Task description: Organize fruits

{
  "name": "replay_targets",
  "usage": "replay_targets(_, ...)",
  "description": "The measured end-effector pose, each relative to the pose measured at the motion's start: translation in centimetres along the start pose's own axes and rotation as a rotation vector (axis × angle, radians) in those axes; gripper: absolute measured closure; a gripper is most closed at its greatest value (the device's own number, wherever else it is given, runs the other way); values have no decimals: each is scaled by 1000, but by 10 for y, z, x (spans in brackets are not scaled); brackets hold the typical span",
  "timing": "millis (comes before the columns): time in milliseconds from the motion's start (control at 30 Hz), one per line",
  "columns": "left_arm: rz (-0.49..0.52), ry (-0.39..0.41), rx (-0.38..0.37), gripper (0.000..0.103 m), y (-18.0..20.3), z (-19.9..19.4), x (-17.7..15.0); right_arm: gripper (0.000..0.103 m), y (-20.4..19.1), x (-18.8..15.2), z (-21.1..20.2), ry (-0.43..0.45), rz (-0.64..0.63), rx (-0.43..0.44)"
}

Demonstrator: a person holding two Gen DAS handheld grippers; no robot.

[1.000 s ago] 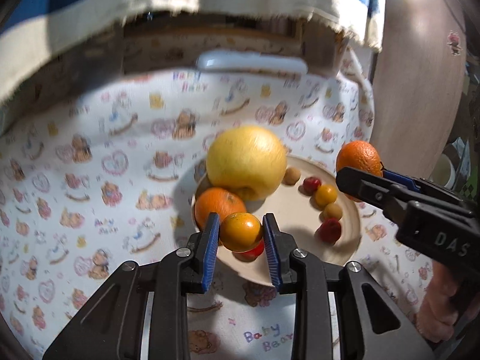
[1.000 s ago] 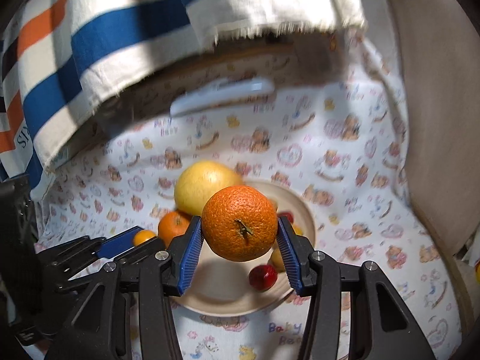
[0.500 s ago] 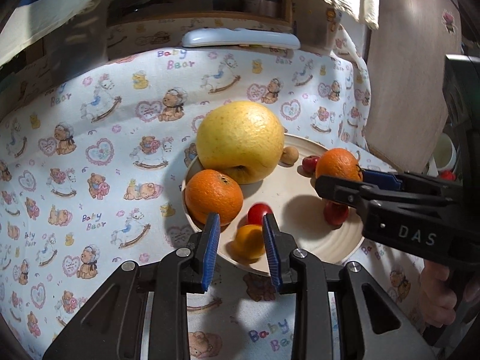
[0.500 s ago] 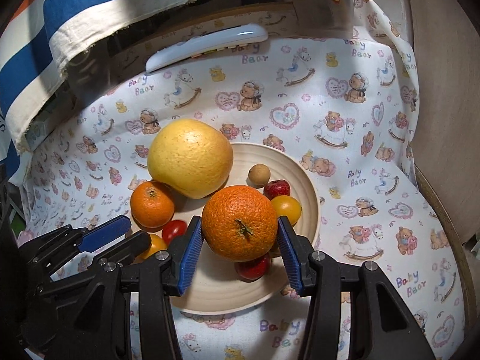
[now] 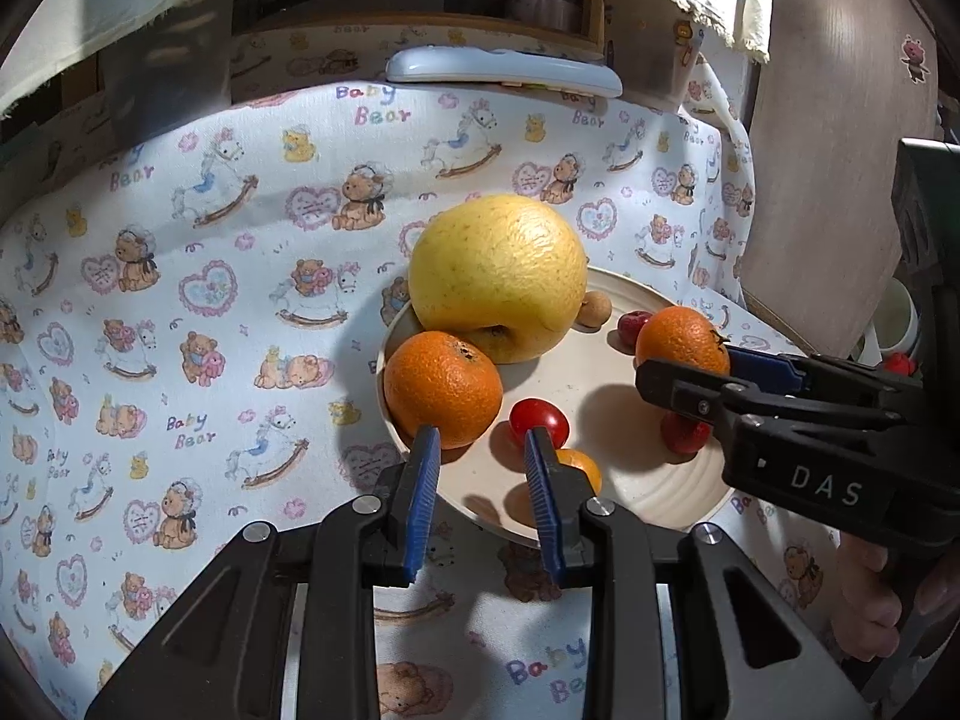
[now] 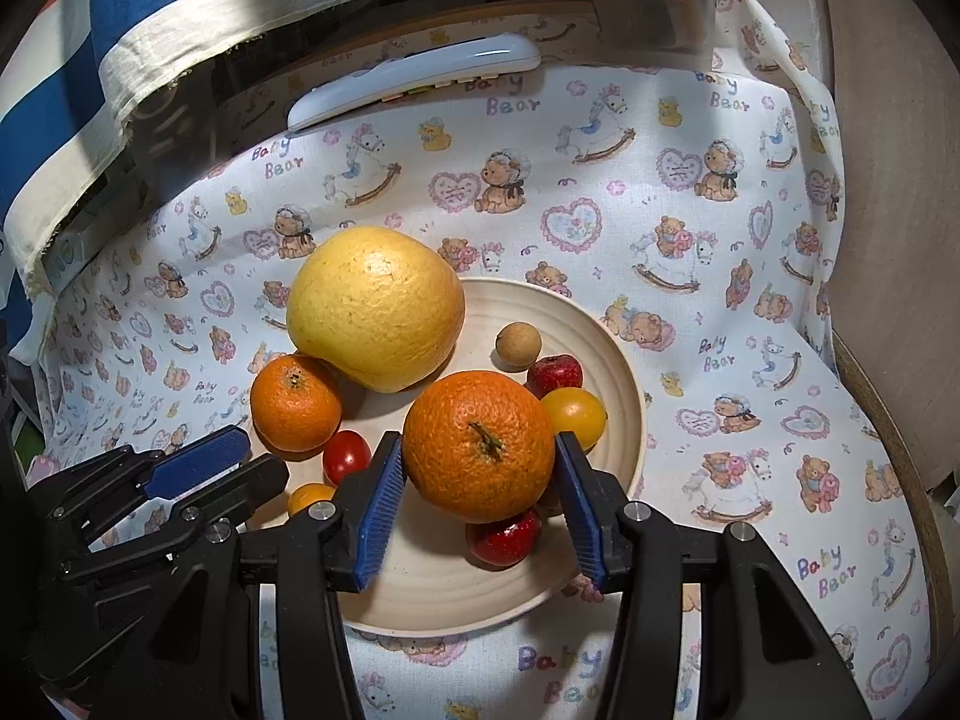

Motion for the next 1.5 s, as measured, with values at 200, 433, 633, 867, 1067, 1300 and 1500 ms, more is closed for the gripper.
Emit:
replay_targets(200, 15, 22, 15, 64, 3, -5, 1, 52, -2, -1, 3, -6, -16, -6)
replay_targets(433, 19, 40, 36, 47, 2, -8, 2, 52, -3, -3, 2, -2, -23, -9)
replay_targets(633, -1, 52, 61, 38, -3, -10, 4, 37, -2, 3, -10, 61, -18, -21)
replay_targets(867, -5, 142, 102, 32, -7, -31, 13, 37, -4, 14, -33, 145, -25, -29)
replay_targets(1067, -24, 259, 154, 20, -17, -73, 23, 24, -5, 28, -76, 326, -75, -189)
replay_targets(1300, -18, 448, 193, 1, -31, -137, 23, 15, -27, 24, -107, 398, -95, -125)
replay_targets(1500, 2, 535, 205, 1, -35, -157, 12, 1, -51, 6, -121, 478, -210, -141)
Point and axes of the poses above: each gripper's, at about its wrist camera, not at the fingertips, and z roughly the way its jaws point, y to its right, x to its top, the point moved 6 cm from there along z, roughly the way its jaws point, and after that the axes turned 4 degrees about -z, right-handed, at the moved point
